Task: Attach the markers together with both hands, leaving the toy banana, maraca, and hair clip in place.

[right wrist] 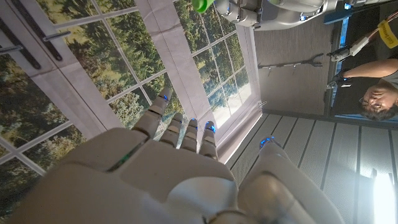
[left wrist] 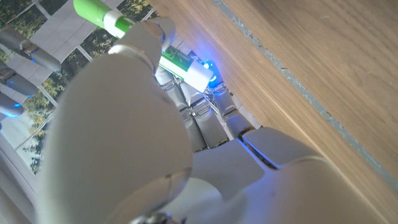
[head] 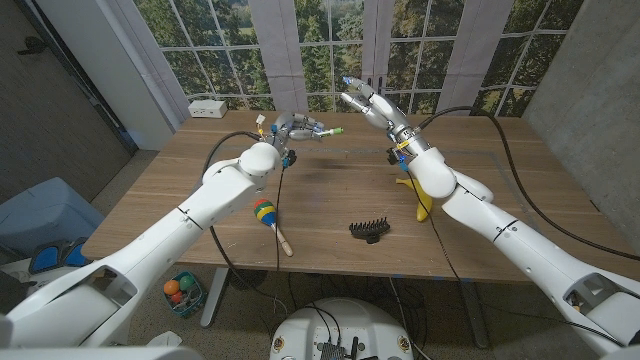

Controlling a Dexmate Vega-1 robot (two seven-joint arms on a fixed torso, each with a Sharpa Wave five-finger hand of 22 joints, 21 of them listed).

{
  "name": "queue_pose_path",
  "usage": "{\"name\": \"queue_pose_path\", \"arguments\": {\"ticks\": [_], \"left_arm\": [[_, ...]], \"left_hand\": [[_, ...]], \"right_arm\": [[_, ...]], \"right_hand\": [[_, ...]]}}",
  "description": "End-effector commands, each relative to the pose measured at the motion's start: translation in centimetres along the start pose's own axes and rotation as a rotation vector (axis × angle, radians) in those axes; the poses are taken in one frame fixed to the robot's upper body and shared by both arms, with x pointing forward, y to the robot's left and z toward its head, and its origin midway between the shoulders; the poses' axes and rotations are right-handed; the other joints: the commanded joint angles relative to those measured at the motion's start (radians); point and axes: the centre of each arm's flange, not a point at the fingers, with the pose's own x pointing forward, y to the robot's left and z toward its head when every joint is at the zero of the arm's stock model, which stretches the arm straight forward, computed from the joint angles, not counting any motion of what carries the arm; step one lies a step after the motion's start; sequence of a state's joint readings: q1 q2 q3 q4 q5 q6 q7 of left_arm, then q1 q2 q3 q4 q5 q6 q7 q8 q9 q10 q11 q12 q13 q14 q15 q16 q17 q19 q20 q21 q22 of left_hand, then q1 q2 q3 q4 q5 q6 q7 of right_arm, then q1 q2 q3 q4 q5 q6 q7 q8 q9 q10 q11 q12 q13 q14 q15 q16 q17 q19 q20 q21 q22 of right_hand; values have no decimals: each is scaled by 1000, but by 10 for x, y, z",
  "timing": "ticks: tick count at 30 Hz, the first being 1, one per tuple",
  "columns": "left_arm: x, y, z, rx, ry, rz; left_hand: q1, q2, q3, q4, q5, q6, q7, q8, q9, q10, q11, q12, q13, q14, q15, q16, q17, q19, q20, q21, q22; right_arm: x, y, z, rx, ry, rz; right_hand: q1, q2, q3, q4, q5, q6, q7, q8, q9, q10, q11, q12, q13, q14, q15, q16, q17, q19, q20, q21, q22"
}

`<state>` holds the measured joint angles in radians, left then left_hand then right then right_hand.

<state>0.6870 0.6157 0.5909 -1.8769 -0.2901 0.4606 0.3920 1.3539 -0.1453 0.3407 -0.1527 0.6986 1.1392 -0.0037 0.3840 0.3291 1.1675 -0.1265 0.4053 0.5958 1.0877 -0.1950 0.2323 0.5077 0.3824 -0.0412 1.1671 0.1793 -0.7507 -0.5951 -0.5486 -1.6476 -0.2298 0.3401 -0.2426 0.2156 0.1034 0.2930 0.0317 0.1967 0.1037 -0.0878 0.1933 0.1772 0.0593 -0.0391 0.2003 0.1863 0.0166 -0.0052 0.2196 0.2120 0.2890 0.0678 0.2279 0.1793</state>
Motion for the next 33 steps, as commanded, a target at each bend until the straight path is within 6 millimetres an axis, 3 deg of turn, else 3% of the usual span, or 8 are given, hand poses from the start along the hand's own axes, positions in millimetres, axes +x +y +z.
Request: {"name": "queue_pose_path", "arguments": {"ticks": [1,7,9,12,15,33], "left_arm": [[-3,3,0,215,45,53],[-2,2,-5,293,66,74],[-2,1,-6,312,73,74],[-1,0,-9,342,78,82],[-2,-1,-10,371,82,85],[-5,-12,-22,590,164,74]], "left_hand": [[-81,96,-7,0,-6,-16,13,-6,1,57,-64,-9,0,-4,-49,-3,-1,-6,-102,1,3],[-82,99,-13,-1,-18,-11,12,-5,-3,61,-64,-21,-7,-8,-49,-4,-5,-7,-106,2,3],[-82,100,-15,-2,-21,-9,13,-5,-4,63,-64,-23,-8,-9,-49,-4,-7,-8,-108,2,3],[-82,101,-17,-2,-25,-10,13,-6,-5,62,-64,-29,-12,-9,-49,-3,-8,-9,-107,1,3],[-83,104,-20,-2,-33,-13,16,-8,-7,60,-63,-38,-18,-11,-49,-4,-11,-9,-108,2,3],[-82,113,-46,-9,-109,-27,17,-23,-20,61,-61,-101,-76,-14,-49,-5,-34,-14,-125,10,4]], "right_arm": [[-7,-12,-20,126,103,28],[-9,-17,-30,181,143,37],[-10,-18,-33,202,152,47],[-10,-20,-37,231,165,51],[-11,-21,-41,260,177,59],[-14,-25,-49,329,196,64]], "right_hand": [[-4,3,-1,7,-5,8,3,6,2,10,3,5,3,7,2,8,2,1,-5,-2,2],[-7,3,-2,6,-6,11,7,6,2,10,4,3,3,0,3,5,3,-1,-4,-4,2],[-5,6,3,1,-6,12,16,4,2,10,6,1,3,0,6,2,1,4,-39,-4,2],[-10,10,4,4,-6,15,34,3,2,11,6,1,3,-3,4,1,2,4,-51,-5,2],[-13,13,5,4,-6,16,46,2,2,10,6,0,3,-3,3,1,2,5,-53,-6,2],[-19,15,7,5,-6,18,51,1,2,14,8,-1,3,-5,3,-1,2,2,-49,-9,2]]}}
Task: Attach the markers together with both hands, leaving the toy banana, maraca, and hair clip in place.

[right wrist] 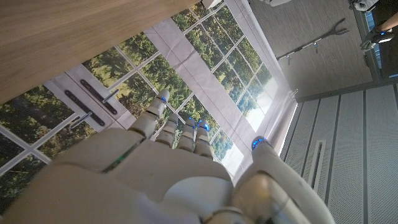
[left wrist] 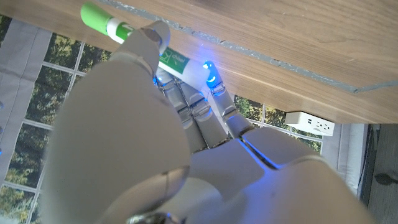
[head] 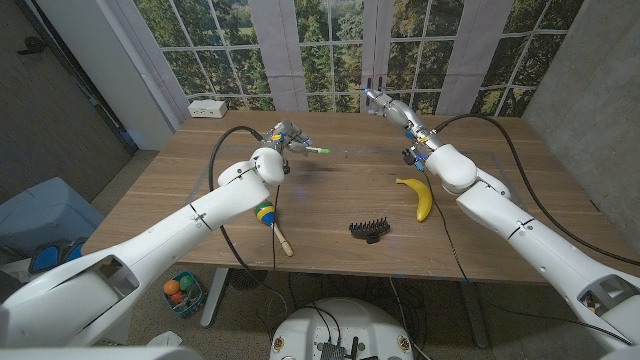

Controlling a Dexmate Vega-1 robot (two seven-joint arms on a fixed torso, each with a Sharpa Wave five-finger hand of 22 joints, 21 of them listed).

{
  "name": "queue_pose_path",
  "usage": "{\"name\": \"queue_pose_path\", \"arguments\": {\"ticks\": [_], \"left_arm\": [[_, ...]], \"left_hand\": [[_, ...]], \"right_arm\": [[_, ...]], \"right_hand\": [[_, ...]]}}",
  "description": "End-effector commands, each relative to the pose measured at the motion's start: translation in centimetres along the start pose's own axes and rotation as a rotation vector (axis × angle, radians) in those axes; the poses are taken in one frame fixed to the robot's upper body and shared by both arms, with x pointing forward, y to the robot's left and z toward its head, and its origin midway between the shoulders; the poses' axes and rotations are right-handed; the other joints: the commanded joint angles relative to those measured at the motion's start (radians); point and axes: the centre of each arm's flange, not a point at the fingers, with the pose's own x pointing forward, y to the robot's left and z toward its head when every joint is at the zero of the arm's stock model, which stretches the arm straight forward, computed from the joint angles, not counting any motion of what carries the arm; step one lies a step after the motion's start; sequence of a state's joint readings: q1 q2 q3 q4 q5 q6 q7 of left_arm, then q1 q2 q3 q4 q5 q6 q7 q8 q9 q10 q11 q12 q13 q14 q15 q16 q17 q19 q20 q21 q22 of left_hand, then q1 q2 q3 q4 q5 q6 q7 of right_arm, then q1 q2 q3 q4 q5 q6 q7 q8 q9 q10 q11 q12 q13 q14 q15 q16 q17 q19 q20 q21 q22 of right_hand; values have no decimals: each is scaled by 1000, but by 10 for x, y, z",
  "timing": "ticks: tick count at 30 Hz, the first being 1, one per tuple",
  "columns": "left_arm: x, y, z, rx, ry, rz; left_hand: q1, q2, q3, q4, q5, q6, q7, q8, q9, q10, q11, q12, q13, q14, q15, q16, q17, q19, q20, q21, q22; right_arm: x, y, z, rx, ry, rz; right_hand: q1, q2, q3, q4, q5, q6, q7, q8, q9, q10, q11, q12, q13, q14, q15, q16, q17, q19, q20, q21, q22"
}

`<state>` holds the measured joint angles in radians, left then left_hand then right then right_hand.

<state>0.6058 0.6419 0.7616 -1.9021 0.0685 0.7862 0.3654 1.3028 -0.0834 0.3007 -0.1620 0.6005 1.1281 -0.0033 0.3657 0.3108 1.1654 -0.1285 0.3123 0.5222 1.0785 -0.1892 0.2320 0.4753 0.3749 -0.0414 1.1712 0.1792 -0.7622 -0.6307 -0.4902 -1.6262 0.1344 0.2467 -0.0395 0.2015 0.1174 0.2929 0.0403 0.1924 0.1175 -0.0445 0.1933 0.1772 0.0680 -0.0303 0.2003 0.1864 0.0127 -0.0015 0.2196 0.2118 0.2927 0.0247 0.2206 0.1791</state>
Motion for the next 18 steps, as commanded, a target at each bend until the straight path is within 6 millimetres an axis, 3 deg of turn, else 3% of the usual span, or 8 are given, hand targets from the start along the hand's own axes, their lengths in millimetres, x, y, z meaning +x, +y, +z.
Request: {"name": "queue_pose_path", "arguments": {"ticks": [1,12,18], "left_arm": [[-2,-8,-5,127,48,-10],[3,-19,-17,183,92,-34],[4,-25,-24,198,111,-40]], "left_hand": [[-31,51,-7,0,-16,-15,17,-6,-2,63,-59,-11,-5,-5,-55,-5,-3,-6,-126,6,4],[-27,58,-21,0,-61,-17,10,-17,-8,63,-62,-31,-30,1,-55,-4,-17,-7,-135,11,5],[-21,66,-34,-2,-103,-41,13,-42,-12,66,-65,-40,-49,5,-55,-5,-31,-10,-137,16,5]], "right_arm": [[-1,-3,-4,46,13,8],[-3,-4,-5,50,19,0],[-1,-4,-6,47,21,0]], "right_hand": [[-5,1,8,-4,-2,4,8,0,2,5,-1,-1,3,-1,-1,-1,3,-2,-6,-2,2],[-5,0,10,-7,-2,5,9,0,1,5,-1,-2,3,0,1,-3,1,-2,-3,-3,2],[-6,0,11,-8,-2,5,8,-1,1,6,0,-2,3,1,1,-3,1,-3,-1,-4,2]]}}
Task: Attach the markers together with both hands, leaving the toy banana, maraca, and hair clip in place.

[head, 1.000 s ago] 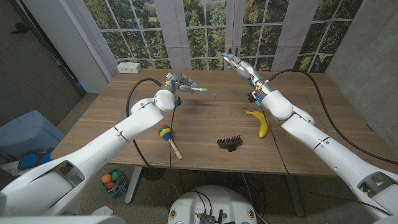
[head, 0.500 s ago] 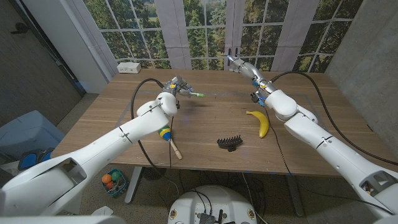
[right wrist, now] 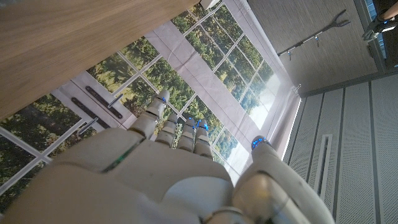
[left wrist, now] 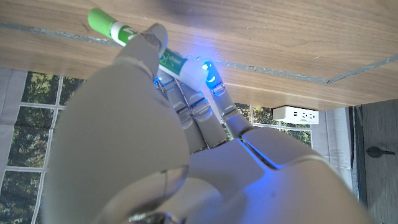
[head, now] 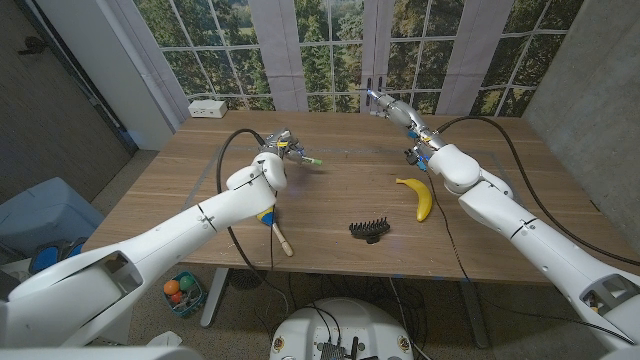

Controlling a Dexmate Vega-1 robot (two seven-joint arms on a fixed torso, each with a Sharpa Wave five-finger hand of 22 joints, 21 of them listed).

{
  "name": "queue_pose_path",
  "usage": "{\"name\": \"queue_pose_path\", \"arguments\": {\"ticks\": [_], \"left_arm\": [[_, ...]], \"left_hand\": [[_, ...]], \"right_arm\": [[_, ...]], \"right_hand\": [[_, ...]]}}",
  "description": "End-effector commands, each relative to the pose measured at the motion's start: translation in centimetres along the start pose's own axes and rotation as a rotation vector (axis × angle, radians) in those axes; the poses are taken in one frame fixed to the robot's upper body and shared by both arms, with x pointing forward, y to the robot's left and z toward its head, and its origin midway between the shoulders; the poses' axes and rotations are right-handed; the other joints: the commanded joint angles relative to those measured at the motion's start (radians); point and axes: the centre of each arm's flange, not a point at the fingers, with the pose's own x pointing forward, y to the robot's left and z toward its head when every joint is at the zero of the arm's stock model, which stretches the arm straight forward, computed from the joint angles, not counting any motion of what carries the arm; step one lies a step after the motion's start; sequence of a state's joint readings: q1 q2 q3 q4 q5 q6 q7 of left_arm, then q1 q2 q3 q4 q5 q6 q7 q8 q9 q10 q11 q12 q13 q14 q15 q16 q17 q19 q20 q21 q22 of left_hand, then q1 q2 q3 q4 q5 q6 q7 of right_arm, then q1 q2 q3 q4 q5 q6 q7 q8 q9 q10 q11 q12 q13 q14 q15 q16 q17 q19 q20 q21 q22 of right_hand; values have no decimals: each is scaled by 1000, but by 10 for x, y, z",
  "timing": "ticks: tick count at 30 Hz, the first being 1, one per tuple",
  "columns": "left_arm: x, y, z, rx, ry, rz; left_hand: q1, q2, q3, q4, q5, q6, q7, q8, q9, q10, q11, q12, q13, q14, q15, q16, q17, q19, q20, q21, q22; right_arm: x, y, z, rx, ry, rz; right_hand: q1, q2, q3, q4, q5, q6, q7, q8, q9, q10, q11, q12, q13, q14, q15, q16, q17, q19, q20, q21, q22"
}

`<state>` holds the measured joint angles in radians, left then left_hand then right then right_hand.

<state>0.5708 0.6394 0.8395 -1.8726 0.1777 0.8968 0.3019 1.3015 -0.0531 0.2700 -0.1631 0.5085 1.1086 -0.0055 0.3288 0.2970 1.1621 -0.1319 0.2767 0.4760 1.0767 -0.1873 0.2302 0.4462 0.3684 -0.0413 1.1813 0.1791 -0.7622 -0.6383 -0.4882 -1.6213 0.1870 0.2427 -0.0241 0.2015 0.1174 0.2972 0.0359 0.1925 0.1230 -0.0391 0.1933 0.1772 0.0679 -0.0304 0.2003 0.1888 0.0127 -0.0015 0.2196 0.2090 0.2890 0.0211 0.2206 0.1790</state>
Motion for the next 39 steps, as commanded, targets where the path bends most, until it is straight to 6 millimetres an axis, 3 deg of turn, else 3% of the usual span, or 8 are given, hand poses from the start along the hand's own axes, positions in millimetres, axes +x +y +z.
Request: {"name": "queue_pose_path", "arguments": {"ticks": [1,10,19,22,25,30,33,39], "left_arm": [[5,-13,-10,54,40,-21],[5,-17,-9,75,66,-54],[8,-18,-3,177,112,-144],[9,-18,0,215,78,-190],[7,-17,3,232,91,-199],[3,-14,8,266,124,-192],[0,-13,9,275,144,-184],[-8,-7,8,240,151,-167]], "left_hand": [[-19,36,-5,0,-14,-23,15,-6,2,69,-61,-5,-4,7,-57,-4,-2,-3,-137,6,5],[-13,60,-19,1,-76,-38,17,-42,-5,41,-66,-19,-23,-18,-57,-20,-31,-11,-140,6,2],[-68,64,-43,13,-177,-130,28,-135,-39,-102,-41,-81,-79,-182,-49,-57,-145,-78,-133,-39,-1],[-120,57,-47,23,-205,-200,37,-151,-52,-190,-27,-100,-114,-259,-39,-57,-188,-115,-109,-59,-1],[-178,49,-53,33,-233,-287,22,-157,-67,-295,-15,-107,-146,-331,-27,-53,-220,-144,-78,-83,-4],[-227,31,-71,30,-269,-409,5,-159,-83,-448,12,-106,-182,-436,13,-45,-235,-190,-23,-121,-5],[-253,27,-83,28,-288,-522,-2,-165,-92,-549,37,-105,-206,-510,46,-42,-242,-237,34,-157,-6],[-354,42,-103,41,-316,-794,-24,-157,-107,-838,130,-100,-261,-762,137,-49,-256,-376,151,-292,-9]], "right_arm": [[0,0,-2,4,8,-3],[0,0,-2,-2,9,-7],[-2,-2,-3,0,15,-11],[-3,-2,-3,3,15,-14],[-5,-3,-3,10,15,-13],[-7,-3,-2,9,11,-16],[-9,-3,-1,12,10,-15],[-11,-3,-1,15,7,-16]], "right_hand": [[-6,0,7,-4,-2,0,2,-1,1,6,0,-2,1,0,0,-3,4,0,3,-4,2],[-7,-1,8,-6,-2,1,0,-2,1,5,0,-3,1,1,-1,-4,3,0,7,-5,2],[-10,-2,9,-7,-2,1,-10,-2,1,7,0,-4,1,4,0,-4,3,-2,25,-7,2],[-12,-2,9,-7,-3,2,-13,-2,1,7,-1,-4,1,4,0,-4,3,-2,37,-7,2],[-17,-4,10,-9,-3,-1,37,-4,1,5,-6,-6,1,4,0,-4,3,-3,39,-8,3],[-18,-5,10,-10,-3,0,39,-4,1,4,-3,-6,1,4,1,-4,3,-3,40,-9,3],[-20,-6,11,-11,-3,-2,52,-5,1,5,0,-6,1,5,1,-4,3,-3,40,-9,3],[-20,-7,12,-12,-3,0,43,-4,1,6,3,-6,1,6,3,-5,3,-3,40,-9,3]]}}
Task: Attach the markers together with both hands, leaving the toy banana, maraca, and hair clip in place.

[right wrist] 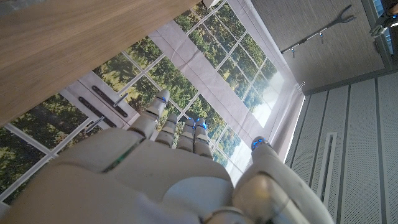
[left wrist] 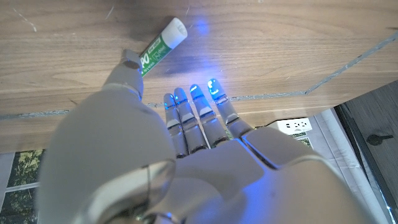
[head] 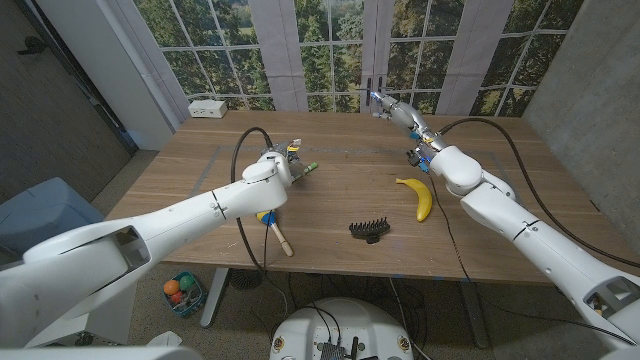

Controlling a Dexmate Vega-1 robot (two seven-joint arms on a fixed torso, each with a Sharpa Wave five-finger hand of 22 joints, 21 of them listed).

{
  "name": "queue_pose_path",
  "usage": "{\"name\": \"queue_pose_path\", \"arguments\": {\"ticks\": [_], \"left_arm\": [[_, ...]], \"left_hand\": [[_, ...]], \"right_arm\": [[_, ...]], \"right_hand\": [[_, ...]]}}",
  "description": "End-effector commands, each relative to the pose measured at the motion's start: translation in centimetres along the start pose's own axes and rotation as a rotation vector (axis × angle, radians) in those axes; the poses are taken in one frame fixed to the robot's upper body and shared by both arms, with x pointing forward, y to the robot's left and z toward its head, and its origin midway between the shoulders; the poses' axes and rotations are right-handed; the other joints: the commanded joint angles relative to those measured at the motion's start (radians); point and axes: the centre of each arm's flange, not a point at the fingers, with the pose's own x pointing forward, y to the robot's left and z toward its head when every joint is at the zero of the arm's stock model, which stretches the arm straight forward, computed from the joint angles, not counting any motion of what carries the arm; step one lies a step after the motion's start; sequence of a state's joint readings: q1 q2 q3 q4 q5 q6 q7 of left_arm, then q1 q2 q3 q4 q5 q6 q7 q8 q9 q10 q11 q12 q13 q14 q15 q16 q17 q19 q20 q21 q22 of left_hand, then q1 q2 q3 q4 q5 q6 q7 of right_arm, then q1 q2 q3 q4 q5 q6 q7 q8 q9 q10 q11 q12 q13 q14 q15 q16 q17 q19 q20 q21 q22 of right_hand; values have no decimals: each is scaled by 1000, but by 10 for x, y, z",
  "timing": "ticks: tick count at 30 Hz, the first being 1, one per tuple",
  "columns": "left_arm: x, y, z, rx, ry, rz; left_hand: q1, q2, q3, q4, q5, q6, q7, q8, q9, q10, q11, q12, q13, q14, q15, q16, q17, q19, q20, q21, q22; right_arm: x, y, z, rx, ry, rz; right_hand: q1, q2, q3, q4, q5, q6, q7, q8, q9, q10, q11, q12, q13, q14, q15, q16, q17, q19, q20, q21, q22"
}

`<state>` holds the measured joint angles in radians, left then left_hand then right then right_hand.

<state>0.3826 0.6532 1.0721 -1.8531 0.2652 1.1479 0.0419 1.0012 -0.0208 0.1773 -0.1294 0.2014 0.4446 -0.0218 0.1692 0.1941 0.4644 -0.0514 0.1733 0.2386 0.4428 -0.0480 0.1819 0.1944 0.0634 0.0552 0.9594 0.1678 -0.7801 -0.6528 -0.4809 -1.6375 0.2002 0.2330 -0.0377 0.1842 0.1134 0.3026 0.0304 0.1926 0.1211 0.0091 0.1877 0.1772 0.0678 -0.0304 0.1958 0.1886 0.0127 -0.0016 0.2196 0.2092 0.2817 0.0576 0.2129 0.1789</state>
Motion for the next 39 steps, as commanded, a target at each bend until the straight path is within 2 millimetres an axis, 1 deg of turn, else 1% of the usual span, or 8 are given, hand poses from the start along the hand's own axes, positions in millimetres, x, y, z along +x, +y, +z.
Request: {"name": "queue_pose_path", "arguments": {"ticks": [1,8,16,21,26,29,33,39], "left_arm": [[-15,8,1,4,31,26],[-28,11,-7,-40,10,162],[-39,14,-25,-205,-130,325],[-37,20,-37,-372,-237,313],[-36,24,-46,-494,-371,325],[-37,26,-50,-529,-410,329],[-39,27,-53,-562,-485,359],[-35,29,-60,-680,-614,336]], "left_hand": [[-68,13,-12,9,-9,-172,1,-1,-5,-175,60,3,-28,-156,9,-1,-6,-90,66,-90,2],[-285,15,-62,72,-22,-387,-10,1,-10,-339,82,9,-40,-234,31,10,0,-125,75,-181,6],[-438,105,-61,138,-16,-422,-25,9,-15,-442,82,9,-48,-374,59,-5,-1,-211,76,-266,5],[-485,170,-41,161,-8,-434,-34,10,-18,-474,70,11,-53,-428,64,-4,-5,-252,58,-305,5],[-510,196,-28,174,-4,-400,-33,20,-19,-463,61,19,-55,-434,64,3,-7,-245,38,-316,5],[-541,236,22,212,12,-397,-20,16,-20,-479,47,16,-57,-465,66,1,-7,-249,27,-330,8],[-582,242,95,273,35,-393,-20,14,-20,-487,30,17,-59,-480,57,6,-7,-242,2,-338,10],[-631,239,163,314,60,-405,-9,9,-20,-485,10,19,-61,-485,38,9,-8,-226,-39,-344,10]], "right_arm": [[-5,0,1,9,-7,-4],[-7,-2,-4,22,6,0],[-14,-6,-13,65,17,-13],[-19,-6,-19,91,22,-35],[-25,-6,-27,123,31,-63],[-27,-5,-32,145,41,-75],[-29,-5,-37,171,48,-89],[-33,-8,-43,209,46,-126]], "right_hand": [[-3,-3,6,-7,-3,2,-8,1,1,6,3,-2,1,6,3,-5,2,4,3,-2,3],[-13,-8,5,-7,-4,0,6,0,1,8,9,-2,1,5,-1,-6,3,8,-42,-1,3],[-40,5,0,11,-2,-2,-2,-1,1,8,5,-2,1,-2,-12,-6,7,-8,-55,-8,3],[-59,15,-3,26,0,-5,-15,-2,1,9,1,-2,1,-4,-20,-6,9,-12,-59,-9,3],[-75,26,-4,40,3,-5,-20,-2,1,14,-5,-1,1,-5,-30,-5,11,-14,-71,-9,3],[-87,34,-3,51,5,-10,-9,-3,1,15,-4,-1,1,-8,-39,-6,12,-14,-81,-9,2],[-105,40,-1,69,11,-22,25,-6,0,7,23,-5,0,-14,-40,-9,10,-16,-91,-10,1],[-110,54,7,80,16,-25,21,-6,0,1,19,-7,-1,-20,-46,-12,10,-19,-106,-11,1]]}}
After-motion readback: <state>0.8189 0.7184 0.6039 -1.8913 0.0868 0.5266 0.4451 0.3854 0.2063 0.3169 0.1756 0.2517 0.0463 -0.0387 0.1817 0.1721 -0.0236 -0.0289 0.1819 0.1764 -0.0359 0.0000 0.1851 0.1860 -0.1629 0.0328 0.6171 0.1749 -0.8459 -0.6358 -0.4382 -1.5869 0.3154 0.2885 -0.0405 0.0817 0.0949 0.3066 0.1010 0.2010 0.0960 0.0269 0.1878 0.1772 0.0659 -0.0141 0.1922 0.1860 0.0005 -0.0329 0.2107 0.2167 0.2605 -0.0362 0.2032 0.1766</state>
